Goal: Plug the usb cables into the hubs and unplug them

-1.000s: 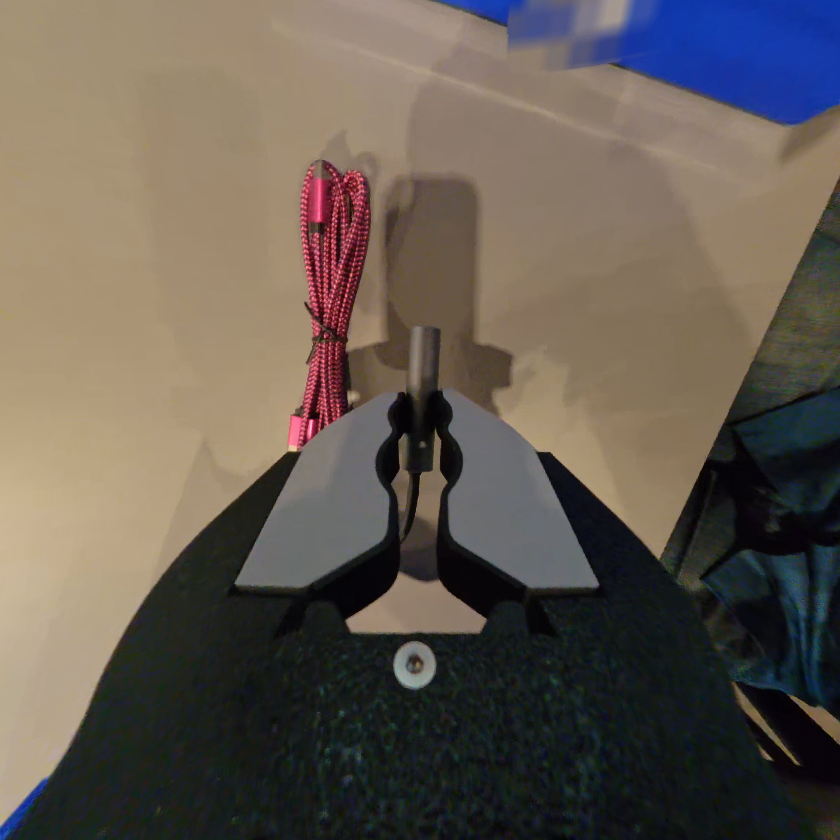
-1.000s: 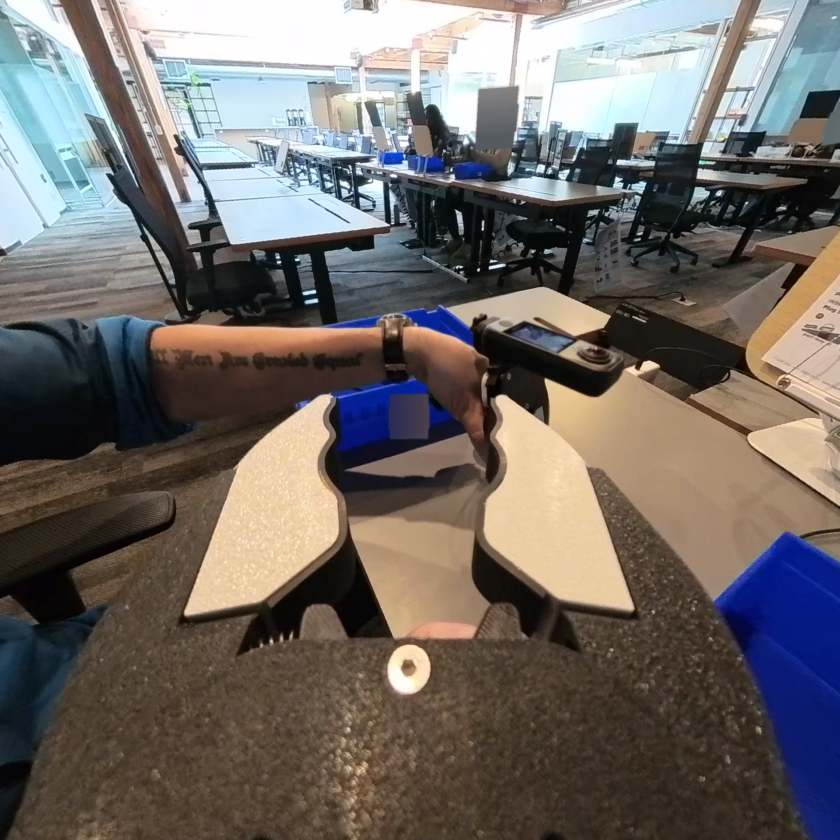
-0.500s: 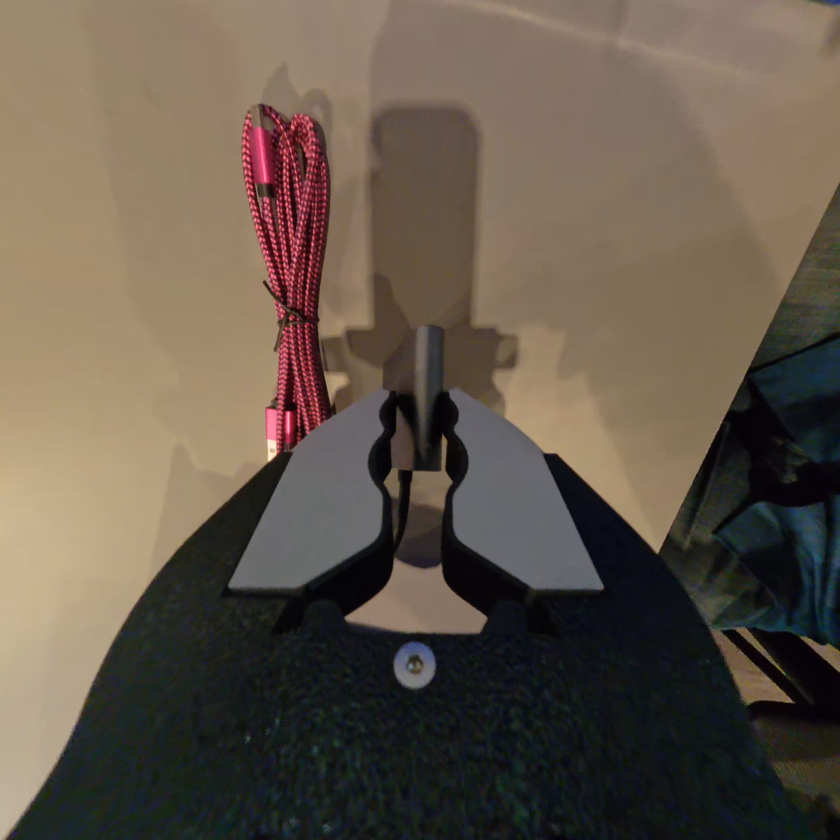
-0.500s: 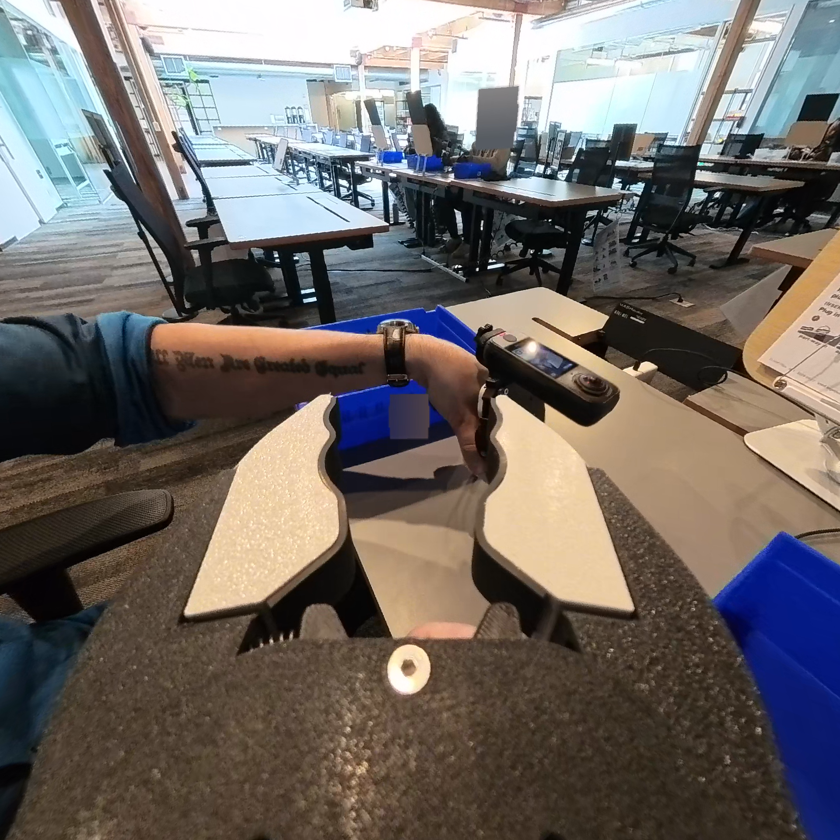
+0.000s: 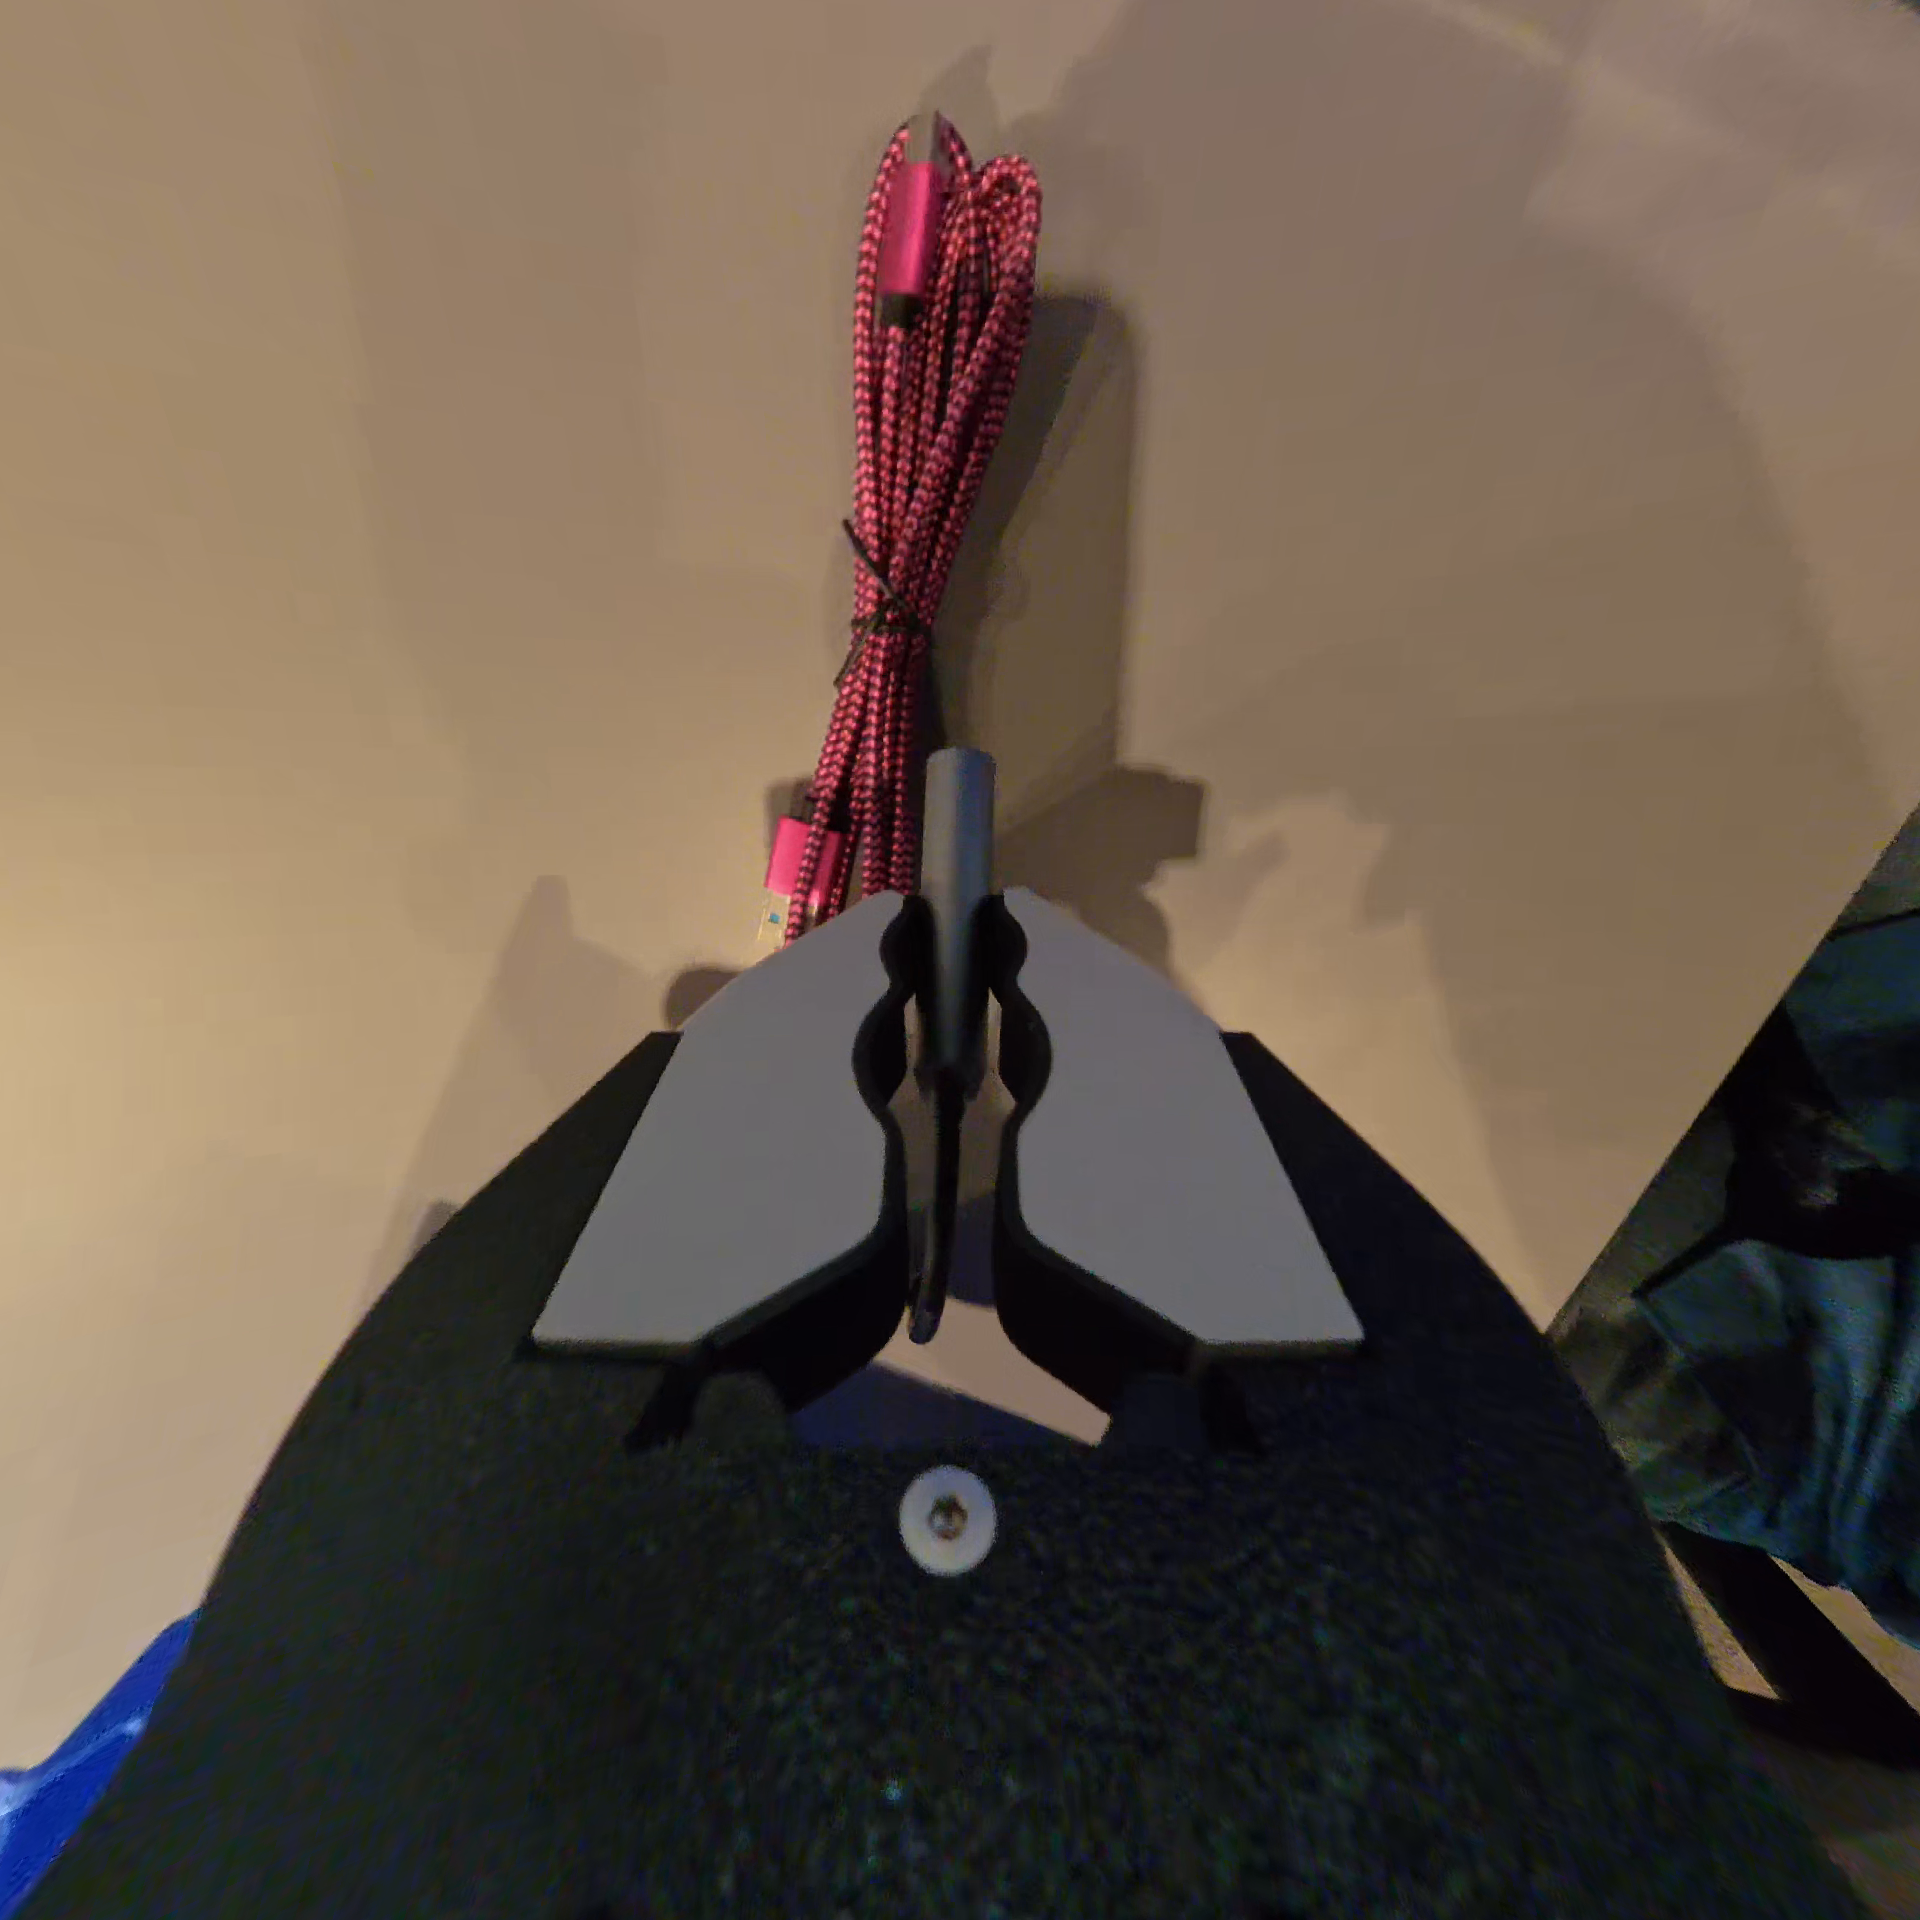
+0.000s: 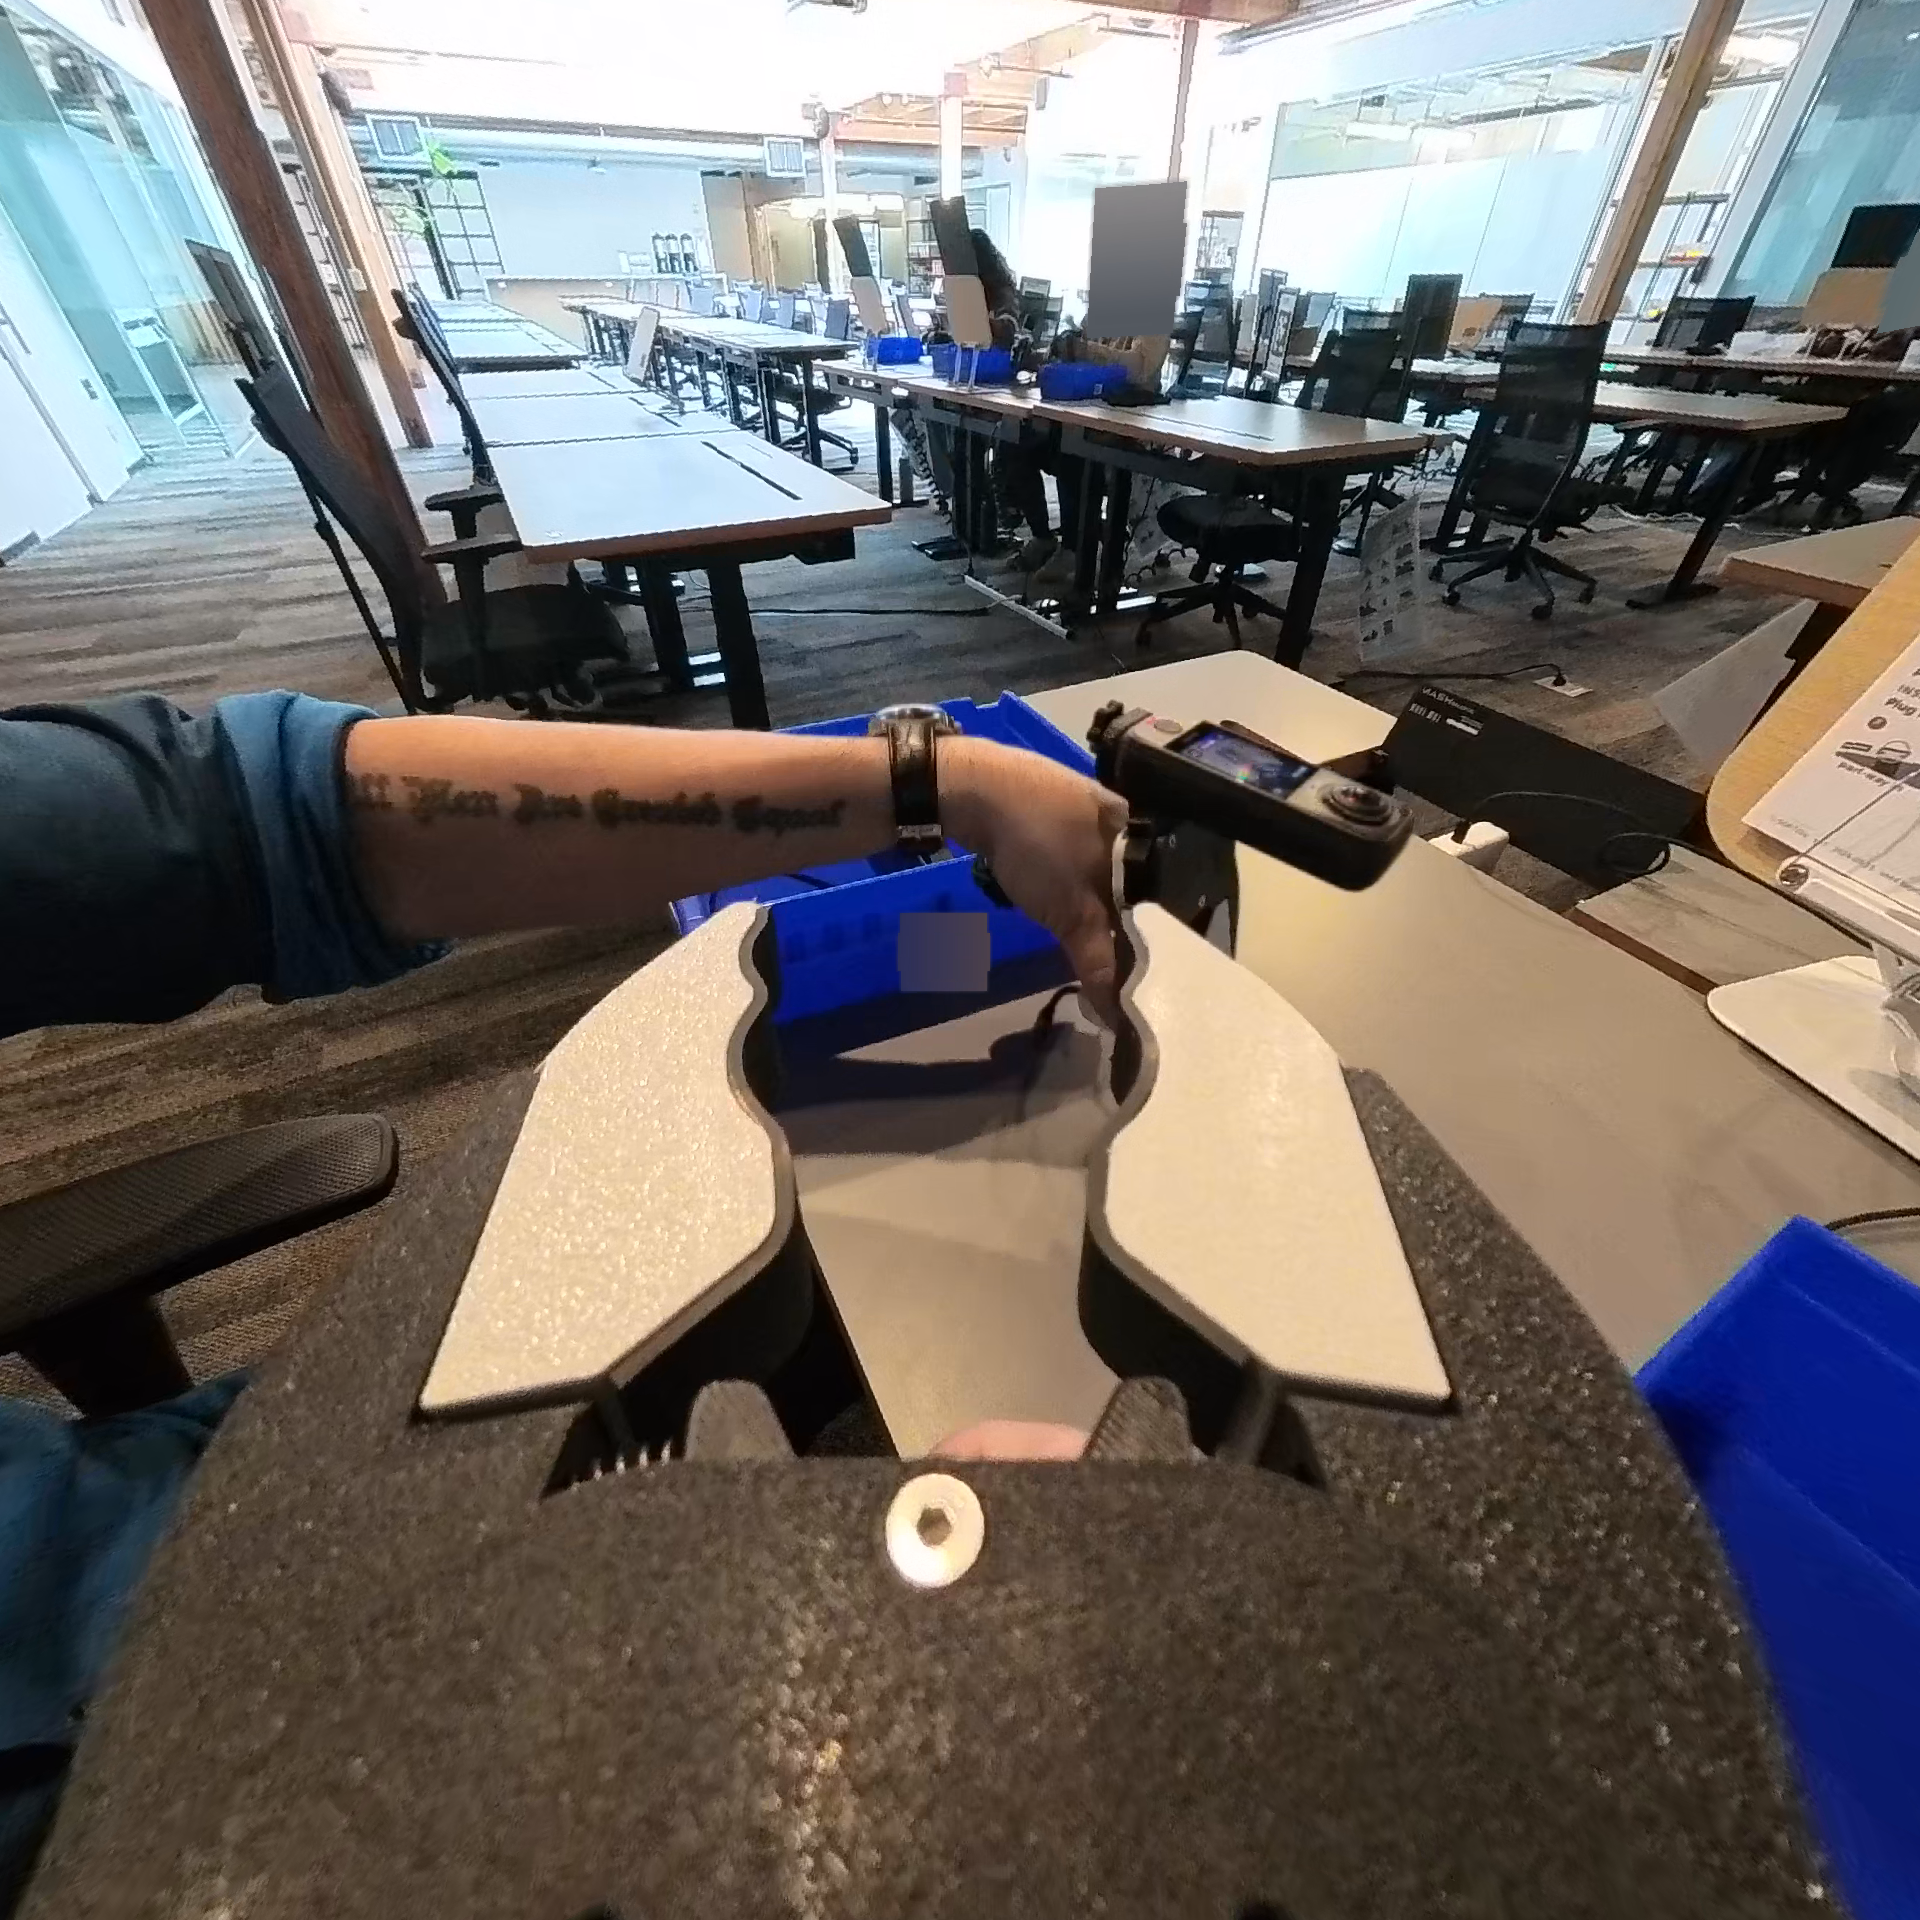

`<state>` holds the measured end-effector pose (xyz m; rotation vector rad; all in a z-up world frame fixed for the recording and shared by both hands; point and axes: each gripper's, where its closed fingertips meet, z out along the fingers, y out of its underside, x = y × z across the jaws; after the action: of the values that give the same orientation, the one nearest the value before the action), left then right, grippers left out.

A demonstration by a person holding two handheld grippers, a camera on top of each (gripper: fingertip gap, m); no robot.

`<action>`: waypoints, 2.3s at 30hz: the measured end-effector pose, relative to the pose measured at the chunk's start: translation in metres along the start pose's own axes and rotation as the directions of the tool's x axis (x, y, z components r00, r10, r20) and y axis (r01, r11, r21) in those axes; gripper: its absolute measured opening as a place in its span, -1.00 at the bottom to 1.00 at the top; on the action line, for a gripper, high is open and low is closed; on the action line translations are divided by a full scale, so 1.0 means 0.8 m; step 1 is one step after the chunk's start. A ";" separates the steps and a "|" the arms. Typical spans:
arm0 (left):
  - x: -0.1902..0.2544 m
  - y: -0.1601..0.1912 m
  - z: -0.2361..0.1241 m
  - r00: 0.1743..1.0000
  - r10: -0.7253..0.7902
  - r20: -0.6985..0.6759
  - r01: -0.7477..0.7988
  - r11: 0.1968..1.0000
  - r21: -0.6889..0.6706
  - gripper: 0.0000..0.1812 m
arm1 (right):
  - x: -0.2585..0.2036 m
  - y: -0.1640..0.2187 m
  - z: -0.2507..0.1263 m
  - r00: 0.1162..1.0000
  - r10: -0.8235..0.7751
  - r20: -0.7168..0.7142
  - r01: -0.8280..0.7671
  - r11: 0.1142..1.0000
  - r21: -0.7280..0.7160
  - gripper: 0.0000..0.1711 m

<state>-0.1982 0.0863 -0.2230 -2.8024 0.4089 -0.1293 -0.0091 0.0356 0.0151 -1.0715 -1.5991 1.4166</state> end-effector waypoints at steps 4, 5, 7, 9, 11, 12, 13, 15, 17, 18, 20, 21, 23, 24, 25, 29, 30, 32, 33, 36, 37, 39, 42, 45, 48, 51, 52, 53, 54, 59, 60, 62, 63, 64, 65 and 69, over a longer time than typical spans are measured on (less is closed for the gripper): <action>-0.004 0.010 -0.003 1.000 0.007 -0.002 -0.007 1.000 -0.029 -0.87 | 0.001 0.001 0.001 1.000 0.002 0.000 -0.002 1.000 -0.003 -0.29; -0.005 0.015 -0.004 1.000 0.009 0.000 -0.009 0.999 -0.047 -0.87 | 0.001 0.002 0.001 1.000 0.003 0.001 -0.003 1.000 -0.003 -0.29; -0.006 0.023 -0.006 1.000 0.017 -0.001 -0.017 0.996 -0.085 -0.87 | 0.001 0.002 0.001 1.000 0.003 0.001 -0.003 1.000 -0.003 -0.29; -0.006 0.032 -0.007 1.000 0.025 -0.005 -0.025 0.993 -0.119 -0.87 | 0.001 0.002 0.002 1.000 0.002 0.001 -0.002 1.000 -0.004 -0.29; -0.007 0.042 -0.008 0.999 0.041 0.003 -0.040 0.987 -0.158 -0.87 | 0.001 0.002 0.002 1.000 0.002 0.002 -0.002 1.000 -0.006 -0.29; -0.007 0.047 -0.008 0.999 0.048 0.004 -0.046 0.983 -0.180 -0.86 | 0.001 0.003 0.002 1.000 0.002 0.002 -0.002 1.000 -0.006 -0.29; -0.007 0.052 -0.007 0.998 0.055 0.004 -0.053 0.979 -0.199 -0.86 | 0.000 0.003 0.003 1.000 0.002 0.003 -0.002 1.000 -0.006 -0.29; -0.006 0.061 -0.005 0.998 0.069 0.001 -0.067 0.970 -0.235 -0.86 | 0.000 0.003 0.003 1.000 0.002 0.004 -0.002 1.000 -0.008 -0.28; -0.006 0.068 -0.002 0.996 0.086 0.007 -0.081 0.962 -0.261 -0.86 | -0.001 0.004 0.004 1.000 0.002 0.004 -0.002 1.000 -0.009 -0.28; -0.006 0.070 0.000 0.996 0.089 0.006 -0.084 0.960 -0.266 -0.85 | -0.001 0.004 0.004 1.000 0.002 0.005 -0.002 1.000 -0.010 -0.29; -0.005 0.073 0.001 0.995 0.103 0.003 -0.099 0.956 -0.277 -0.85 | -0.001 0.004 0.004 1.000 0.001 0.005 -0.001 1.000 -0.011 -0.28; -0.006 0.074 0.000 0.993 0.118 0.003 -0.112 0.952 -0.286 -0.85 | -0.002 0.004 0.005 1.000 0.001 0.006 -0.001 1.000 -0.011 -0.28; -0.007 0.078 -0.001 0.989 0.149 0.002 -0.140 0.939 -0.314 -0.86 | -0.002 0.005 0.005 1.000 0.001 0.008 -0.001 1.000 -0.013 -0.28; -0.007 0.080 -0.002 0.987 0.162 0.001 -0.153 0.932 -0.329 -0.86 | -0.003 0.005 0.005 1.000 0.001 0.008 -0.001 1.000 -0.014 -0.28; -0.007 0.081 -0.003 0.985 0.175 0.002 -0.164 0.926 -0.341 -0.85 | -0.003 0.005 0.006 1.000 0.001 0.009 -0.001 1.000 -0.016 -0.28; -0.015 0.077 -0.004 0.977 0.208 0.049 -0.177 0.917 -0.358 -0.86 | -0.004 0.006 0.007 1.000 0.001 0.012 0.000 1.000 -0.019 -0.28; -0.019 0.072 -0.005 0.973 0.216 0.077 -0.177 0.922 -0.343 -0.86 | -0.004 0.007 0.007 1.000 0.001 0.013 0.000 1.000 -0.020 -0.28; -0.022 0.057 -0.008 0.971 0.218 0.102 -0.182 0.942 -0.282 -0.86 | -0.004 0.007 0.007 1.000 0.000 0.013 0.000 1.000 -0.020 -0.28; -0.020 0.047 -0.011 0.968 0.229 0.100 -0.201 0.951 -0.234 -0.86 | -0.003 0.007 0.006 1.000 0.001 0.013 0.000 1.000 -0.019 -0.29; -0.014 0.015 -0.023 0.948 0.284 0.148 -0.277 0.959 -0.065 -0.86 | -0.001 0.006 0.004 1.000 0.004 0.010 -0.004 1.000 -0.015 -0.29; -0.013 0.003 -0.029 0.931 0.315 0.187 -0.319 0.948 -0.008 -0.86 | 0.000 0.006 0.003 1.000 0.005 0.010 -0.005 1.000 -0.013 -0.29; -0.005 -0.016 -0.042 0.909 0.333 0.250 -0.365 0.927 0.091 -0.86 | 0.002 0.006 0.003 1.000 0.007 0.007 -0.007 1.000 -0.011 -0.28; 0.026 -0.034 -0.060 0.913 0.329 0.241 -0.387 0.887 0.253 -0.86 | 0.004 0.007 0.003 1.000 0.011 0.007 -0.011 1.000 -0.011 -0.29; 0.047 -0.048 -0.085 0.919 0.295 0.261 -0.382 0.829 0.408 -0.86 | 0.005 0.011 0.006 1.000 0.014 0.007 -0.014 1.000 -0.019 -0.28; 0.058 -0.055 -0.111 0.927 0.245 0.282 -0.364 0.764 0.532 -0.86 | 0.005 0.016 0.011 1.000 0.020 0.009 -0.020 0.999 -0.032 -0.28; 0.063 -0.050 -0.126 0.928 0.213 0.305 -0.358 0.733 0.578 -0.87 | 0.003 0.022 0.016 1.000 0.021 0.013 -0.021 0.999 -0.047 -0.28; 0.062 -0.048 -0.129 0.927 0.200 0.317 -0.357 0.729 0.585 -0.86 | 0.003 0.023 0.017 1.000 0.018 0.011 -0.017 0.999 -0.052 -0.28; 0.061 -0.045 -0.131 0.925 0.188 0.331 -0.356 0.733 0.580 -0.86 | 0.004 0.025 0.018 1.000 0.012 0.008 -0.012 0.998 -0.058 -0.28; 0.059 -0.041 -0.132 0.922 0.178 0.344 -0.356 0.737 0.574 -0.86 | 0.005 0.027 0.019 1.000 0.006 0.004 -0.006 0.998 -0.067 -0.29; 0.068 -0.025 -0.161 0.933 0.118 0.340 -0.325 0.682 0.655 -0.86 | 0.049 0.055 0.037 0.989 -0.141 -0.037 0.130 0.968 -0.217 -0.28; 0.069 -0.021 -0.168 0.934 0.104 0.342 -0.320 0.668 0.671 -0.86 | 0.062 0.064 0.045 0.980 -0.197 -0.026 0.182 0.943 -0.278 -0.28; 0.069 -0.011 -0.180 0.931 0.070 0.359 -0.316 0.648 0.693 -0.86 | 0.093 0.087 0.063 0.956 -0.292 0.011 0.270 0.868 -0.418 -0.27; 0.070 -0.006 -0.186 0.934 0.055 0.354 -0.306 0.635 0.709 -0.86 | 0.107 0.099 0.072 0.945 -0.324 0.040 0.302 0.821 -0.485 -0.26; 0.073 -0.002 -0.192 0.938 0.038 0.344 -0.293 0.614 0.733 -0.86 | 0.122 0.111 0.081 0.934 -0.351 0.066 0.328 0.772 -0.544 -0.26; 0.074 0.001 -0.200 0.942 0.019 0.334 -0.280 0.588 0.759 -0.86 | 0.137 0.121 0.089 0.923 -0.375 0.086 0.350 0.726 -0.592 -0.24; 0.077 0.018 -0.220 0.949 -0.044 0.312 -0.245 0.520 0.818 -0.86 | 0.179 0.160 0.116 0.909 -0.373 0.186 0.386 0.584 -0.714 -0.24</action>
<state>-0.1664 0.0052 -0.0574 -1.7473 0.3093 0.1055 -0.1340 0.1382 -0.1239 -1.0291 -2.3379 0.4433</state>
